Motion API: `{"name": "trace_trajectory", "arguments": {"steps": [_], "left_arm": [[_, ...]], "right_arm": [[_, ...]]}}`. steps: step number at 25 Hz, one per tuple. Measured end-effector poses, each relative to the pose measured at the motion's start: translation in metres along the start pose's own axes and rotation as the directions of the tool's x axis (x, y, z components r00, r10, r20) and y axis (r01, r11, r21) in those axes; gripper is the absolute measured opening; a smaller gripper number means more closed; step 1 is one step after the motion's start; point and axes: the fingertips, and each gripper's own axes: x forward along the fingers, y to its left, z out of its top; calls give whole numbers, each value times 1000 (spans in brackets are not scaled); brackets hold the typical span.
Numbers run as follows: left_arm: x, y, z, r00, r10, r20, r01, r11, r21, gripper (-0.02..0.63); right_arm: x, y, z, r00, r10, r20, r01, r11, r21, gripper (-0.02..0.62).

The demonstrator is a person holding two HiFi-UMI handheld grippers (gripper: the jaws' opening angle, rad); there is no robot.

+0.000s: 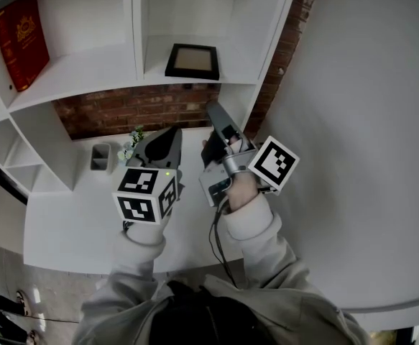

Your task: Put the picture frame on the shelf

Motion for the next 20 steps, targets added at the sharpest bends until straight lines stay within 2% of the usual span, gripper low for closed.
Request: {"name": "trace_trajectory", "arguments": {"steps": [2,5,6,8,10,11,14,16,17,18,20], "left_arm": [[-5,-8,-10,1000,-9,-3,9,1000,-3,5],[-15,-18,-21,1000,-20,0,20,1000,-5,5],[-19,-21,-25,1000,-24,1,24,1000,-8,5],[-27,-26,-32,1000,-31,3,31,999,-18,5],[-37,-31,-40,999,-36,4,36,999,-33,5],[-42,-33,-44,999,-36,4,36,998,-42,5],[-56,-39,-56,999,-35,0,35,997,-67,5],[-64,-45,-65,999,-39,-6,39,997,-73,5],[-69,-48,-69,999,-44,-10,43,996,-74,5],[-73,-51,-73,999,-50,-12,49,996,-76,5],[-80,-56,-78,998,-61,-7,60,995,-84,5]], "right_arm": [[-10,-1,-4,1000,-4,-17,2,995,-102,227],[-17,16,-21,995,70,-78,-86,969,-231,225],[-21,18,-27,994,67,-87,-88,957,-275,225],[-34,16,-35,997,11,-82,-43,918,-395,224],[-47,20,-42,998,-22,-67,-15,861,-508,218],[-54,24,-45,998,-28,-58,-8,837,-547,155],[-71,36,-57,998,-29,-58,-12,794,-607,124],[-82,40,-64,998,-39,-54,-5,765,-644,66],[-87,41,-68,998,-49,-48,5,748,-664,57],[-92,40,-73,997,-62,-42,17,732,-681,17],[-101,33,-81,995,-96,-36,43,710,-703,2]]}}
